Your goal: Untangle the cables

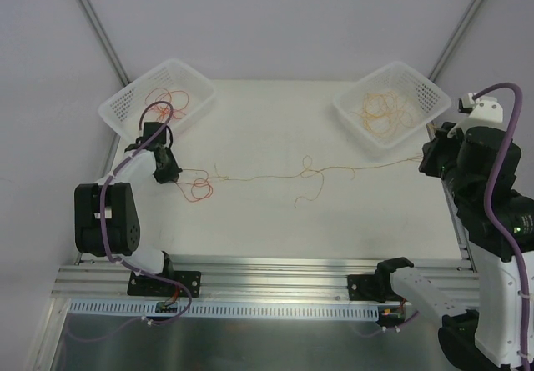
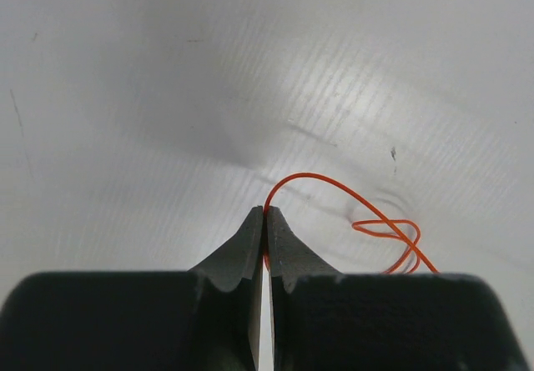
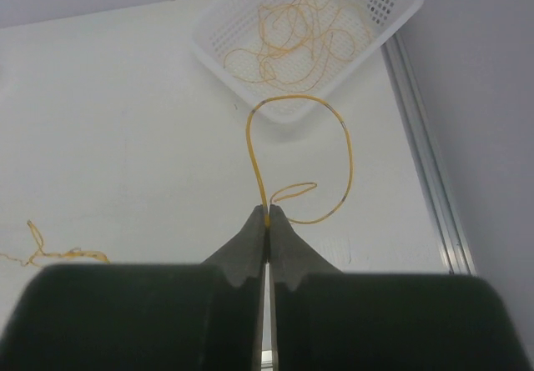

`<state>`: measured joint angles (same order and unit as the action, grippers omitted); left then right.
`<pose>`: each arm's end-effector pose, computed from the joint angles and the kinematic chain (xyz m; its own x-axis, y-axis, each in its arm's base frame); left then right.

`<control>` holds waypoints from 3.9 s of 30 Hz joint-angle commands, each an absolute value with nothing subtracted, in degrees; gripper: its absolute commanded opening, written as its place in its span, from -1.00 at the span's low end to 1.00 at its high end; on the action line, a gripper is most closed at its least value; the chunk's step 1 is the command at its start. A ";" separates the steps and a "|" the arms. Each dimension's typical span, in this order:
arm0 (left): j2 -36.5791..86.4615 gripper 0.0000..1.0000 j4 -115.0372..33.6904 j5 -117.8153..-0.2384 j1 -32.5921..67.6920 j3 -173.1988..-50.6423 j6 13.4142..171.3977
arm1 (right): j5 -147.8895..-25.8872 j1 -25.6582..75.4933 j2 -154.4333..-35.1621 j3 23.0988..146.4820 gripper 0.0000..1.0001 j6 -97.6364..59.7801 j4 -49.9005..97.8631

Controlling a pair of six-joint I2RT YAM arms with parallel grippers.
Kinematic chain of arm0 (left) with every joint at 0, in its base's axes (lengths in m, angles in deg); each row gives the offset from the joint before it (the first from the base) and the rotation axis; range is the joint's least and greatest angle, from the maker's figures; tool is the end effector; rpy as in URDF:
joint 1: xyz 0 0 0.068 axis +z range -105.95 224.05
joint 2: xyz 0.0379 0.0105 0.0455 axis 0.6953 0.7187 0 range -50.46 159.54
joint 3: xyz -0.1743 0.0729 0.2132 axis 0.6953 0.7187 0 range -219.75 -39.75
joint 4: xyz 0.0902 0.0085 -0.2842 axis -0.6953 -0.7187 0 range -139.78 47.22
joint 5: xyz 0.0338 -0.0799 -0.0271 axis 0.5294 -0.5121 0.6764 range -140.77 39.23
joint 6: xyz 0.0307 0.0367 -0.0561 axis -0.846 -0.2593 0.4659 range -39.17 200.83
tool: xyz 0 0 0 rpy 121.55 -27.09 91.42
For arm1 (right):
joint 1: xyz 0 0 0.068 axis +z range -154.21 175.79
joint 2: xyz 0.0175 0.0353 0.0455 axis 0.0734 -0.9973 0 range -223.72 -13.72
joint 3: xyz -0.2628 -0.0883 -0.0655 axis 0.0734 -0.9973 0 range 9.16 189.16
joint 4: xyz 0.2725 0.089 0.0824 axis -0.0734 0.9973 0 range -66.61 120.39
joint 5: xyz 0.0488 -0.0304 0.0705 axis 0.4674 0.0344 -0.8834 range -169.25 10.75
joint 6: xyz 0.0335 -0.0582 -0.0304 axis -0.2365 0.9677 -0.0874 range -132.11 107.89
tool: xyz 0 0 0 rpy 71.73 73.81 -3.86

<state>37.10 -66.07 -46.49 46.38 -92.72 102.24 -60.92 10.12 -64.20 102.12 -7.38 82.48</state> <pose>0.3475 0.0187 0.1631 -0.7587 -0.3953 -0.5179 -0.3837 0.9135 -0.1352 0.1405 0.0159 0.5249 -0.2808 -0.1526 -0.9476 0.0340 0.9851 -0.1687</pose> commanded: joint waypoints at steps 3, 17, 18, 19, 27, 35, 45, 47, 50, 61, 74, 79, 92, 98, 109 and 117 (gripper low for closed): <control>37.87 -1.00 -67.47 -44.79 51.69 -95.65 101.04 | -53.94 9.32 -63.55 107.77 -0.99 -5.34 84.91; 34.79 -1.00 -67.47 -41.46 64.17 -95.12 104.82 | -48.48 9.15 -65.04 111.20 -0.99 -4.03 85.00; 34.27 -1.00 -67.47 -41.10 64.44 -95.04 104.99 | -49.27 9.06 -65.13 110.41 -0.99 -4.29 84.82; 33.83 -1.00 -67.21 -41.97 64.44 -94.77 105.08 | -49.80 9.06 -65.31 109.54 -0.99 -4.47 84.82; 29.62 -1.00 -66.51 -45.66 57.77 -92.75 102.62 | -67.36 9.06 -66.36 85.65 -0.99 -11.84 79.21; 22.23 -1.00 -66.51 -53.65 48.37 -90.56 100.95 | -72.39 10.11 -75.15 71.65 -0.07 -15.46 75.34; 16.25 -1.00 -66.95 -60.87 39.84 -87.04 103.85 | -94.42 28.03 -84.51 71.29 0.44 -12.38 48.81; 15.89 -1.00 -67.03 -61.75 38.52 -87.04 103.85 | -98.47 29.45 -89.36 73.31 0.44 -12.38 43.98; 14.93 -1.00 -67.82 -61.75 37.81 -86.25 104.29 | -101.39 32.61 -98.86 77.44 0.44 -13.07 39.05; 10.62 -1.00 -69.76 -62.72 37.72 -82.21 105.87 | -101.40 37.62 -124.79 91.77 0.26 -12.83 35.87; 7.90 -1.00 -71.25 -62.72 37.72 -79.83 105.96 | -98.84 41.93 -132.55 94.76 -0.02 -10.09 35.25; 7.02 -1.00 -71.69 -62.55 37.72 -78.95 105.88 | -97.18 42.99 -132.45 96.43 -0.02 -8.95 36.48; 6.14 -1.00 -72.48 -62.54 37.72 -78.51 105.44 | -97.70 44.48 -137.11 100.91 -0.19 -7.28 38.77; 5.70 -1.00 -72.66 -62.28 37.72 -78.16 105.52 | -97.62 44.83 -137.73 100.91 -0.40 -6.40 39.47; 5.70 -1.00 -72.75 -61.84 37.72 -78.33 105.17 | -95.95 44.48 -135.10 99.69 -0.91 -6.75 39.56; 6.49 -1.00 -72.75 -57.80 38.07 -79.21 105.08 | -94.54 39.13 -120.45 90.12 -0.99 -9.04 38.68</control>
